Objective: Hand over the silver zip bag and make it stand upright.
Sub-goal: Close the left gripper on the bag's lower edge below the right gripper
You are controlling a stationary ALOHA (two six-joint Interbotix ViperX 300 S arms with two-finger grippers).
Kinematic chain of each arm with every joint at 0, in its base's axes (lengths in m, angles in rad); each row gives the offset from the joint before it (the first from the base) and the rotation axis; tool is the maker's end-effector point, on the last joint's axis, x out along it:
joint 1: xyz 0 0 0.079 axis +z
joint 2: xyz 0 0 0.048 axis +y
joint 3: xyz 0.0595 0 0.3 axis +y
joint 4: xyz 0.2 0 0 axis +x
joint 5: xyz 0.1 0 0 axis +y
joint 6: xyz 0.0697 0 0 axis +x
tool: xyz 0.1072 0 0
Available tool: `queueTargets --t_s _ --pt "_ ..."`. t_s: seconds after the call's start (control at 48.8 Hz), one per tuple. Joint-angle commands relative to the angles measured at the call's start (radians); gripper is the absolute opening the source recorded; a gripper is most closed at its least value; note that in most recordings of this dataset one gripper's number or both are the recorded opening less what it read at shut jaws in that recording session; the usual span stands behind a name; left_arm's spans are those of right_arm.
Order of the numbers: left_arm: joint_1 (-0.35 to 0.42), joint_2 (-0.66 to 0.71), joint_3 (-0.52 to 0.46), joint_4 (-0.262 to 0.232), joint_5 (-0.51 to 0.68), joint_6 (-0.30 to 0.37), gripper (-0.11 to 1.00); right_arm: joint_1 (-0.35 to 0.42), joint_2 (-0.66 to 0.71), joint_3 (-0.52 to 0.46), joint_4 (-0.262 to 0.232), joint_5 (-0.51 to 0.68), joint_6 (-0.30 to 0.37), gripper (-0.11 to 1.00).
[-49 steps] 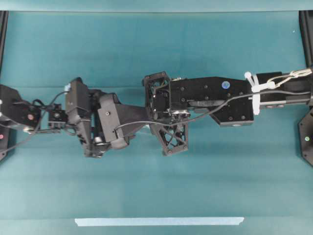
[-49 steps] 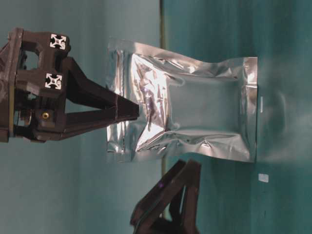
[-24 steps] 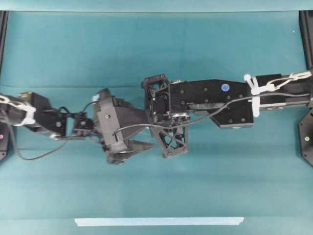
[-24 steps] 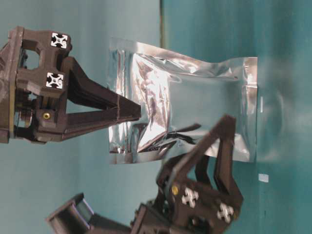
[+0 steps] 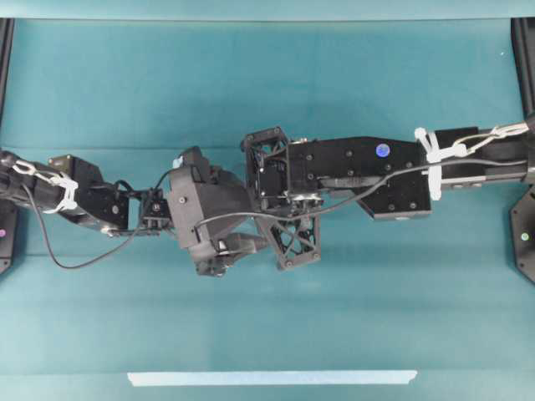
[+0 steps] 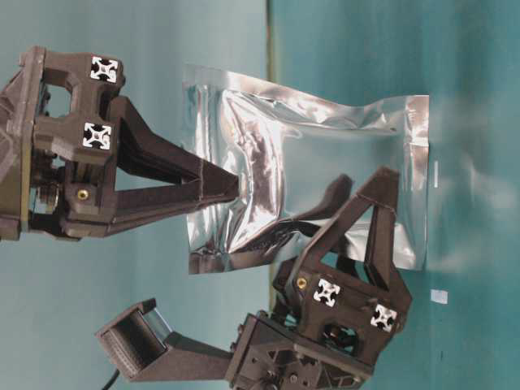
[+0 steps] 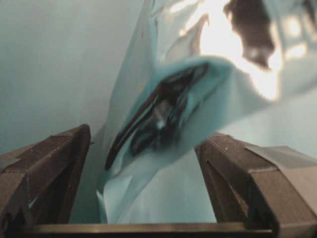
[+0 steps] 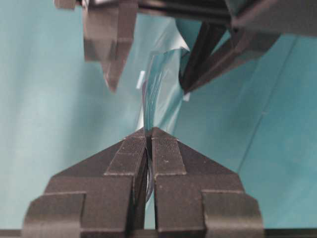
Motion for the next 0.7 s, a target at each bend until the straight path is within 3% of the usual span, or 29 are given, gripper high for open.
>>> queueTargets --t_s 0.0,0.123,0.307,0.676 --pt "0.002 -0.003 -0.018 0.000 -0.011 -0.003 0.88 0.002 -0.006 -0.006 -0.002 -0.002 -0.002 0.02" --pt "-0.005 -0.002 -0.025 0.002 -0.006 -0.006 0.77 0.002 -0.006 -0.006 -0.003 -0.003 0.000 0.02" --pt "-0.025 0.000 -0.025 0.002 -0.005 0.012 0.35 0.002 -0.005 -0.006 -0.002 -0.003 0.000 0.02" --pt "-0.025 0.000 -0.020 0.000 -0.005 0.026 0.31 0.002 -0.002 -0.006 -0.002 -0.003 0.005 0.02"
